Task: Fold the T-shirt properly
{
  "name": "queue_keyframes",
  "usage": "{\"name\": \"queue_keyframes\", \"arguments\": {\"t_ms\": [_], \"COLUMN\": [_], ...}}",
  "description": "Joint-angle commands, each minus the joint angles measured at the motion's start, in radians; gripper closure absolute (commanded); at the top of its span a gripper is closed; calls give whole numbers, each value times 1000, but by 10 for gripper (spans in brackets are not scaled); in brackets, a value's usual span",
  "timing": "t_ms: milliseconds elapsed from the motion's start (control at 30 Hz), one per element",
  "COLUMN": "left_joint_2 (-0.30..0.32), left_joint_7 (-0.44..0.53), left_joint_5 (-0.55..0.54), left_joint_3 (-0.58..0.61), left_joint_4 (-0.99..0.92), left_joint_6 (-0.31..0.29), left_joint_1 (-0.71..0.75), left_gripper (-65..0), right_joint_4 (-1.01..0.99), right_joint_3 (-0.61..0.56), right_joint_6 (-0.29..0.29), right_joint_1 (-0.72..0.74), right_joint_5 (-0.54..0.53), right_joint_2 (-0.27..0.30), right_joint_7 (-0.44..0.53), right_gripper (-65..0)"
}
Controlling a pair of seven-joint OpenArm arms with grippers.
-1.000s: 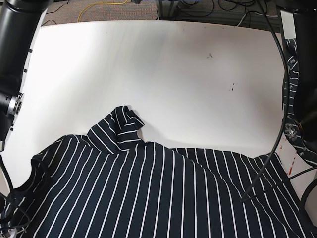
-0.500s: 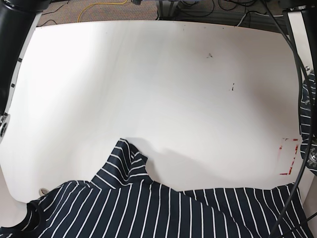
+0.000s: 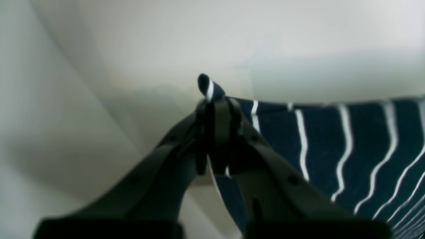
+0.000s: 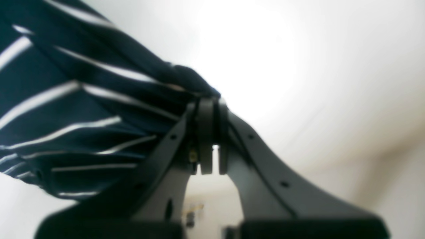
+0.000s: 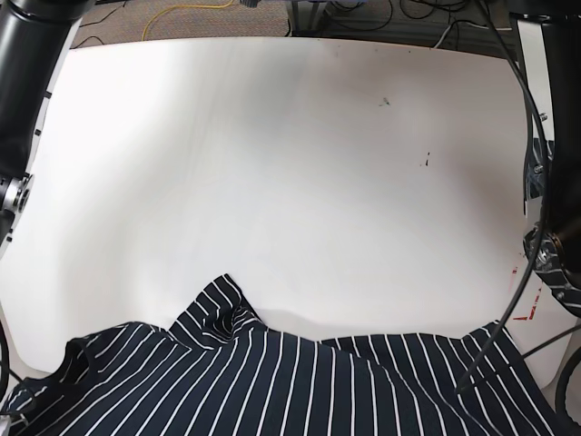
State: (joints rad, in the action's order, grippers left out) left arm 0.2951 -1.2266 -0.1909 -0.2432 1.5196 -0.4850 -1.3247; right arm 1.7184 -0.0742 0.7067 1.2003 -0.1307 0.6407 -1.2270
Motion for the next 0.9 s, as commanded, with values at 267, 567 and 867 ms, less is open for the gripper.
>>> {"name": "queue_keyframes", "arguments": {"t_ms": [267, 567, 867], "left_joint_2": [2, 3, 5], "left_joint_7": [-48, -114, -114], "left_joint_5": [-3, -5, -3], "left_joint_3": [-8, -57, -167], "left_joint_4": [255, 413, 460], "left_joint_6": [1, -39, -126], "left_joint_1": [258, 517, 825], "left_gripper": [0, 0, 0], "right_joint_4": [289, 319, 320], "right_joint_3": [196, 400, 529], "right_joint_6": [-9, -9, -9], "right_joint_1": [-326, -630, -874], "right_joint_5": [26, 18, 18], "right_joint_2": [-20, -69, -146], "right_joint_7": [-110, -113, -113], "right_gripper": [-8, -8, -6]}}
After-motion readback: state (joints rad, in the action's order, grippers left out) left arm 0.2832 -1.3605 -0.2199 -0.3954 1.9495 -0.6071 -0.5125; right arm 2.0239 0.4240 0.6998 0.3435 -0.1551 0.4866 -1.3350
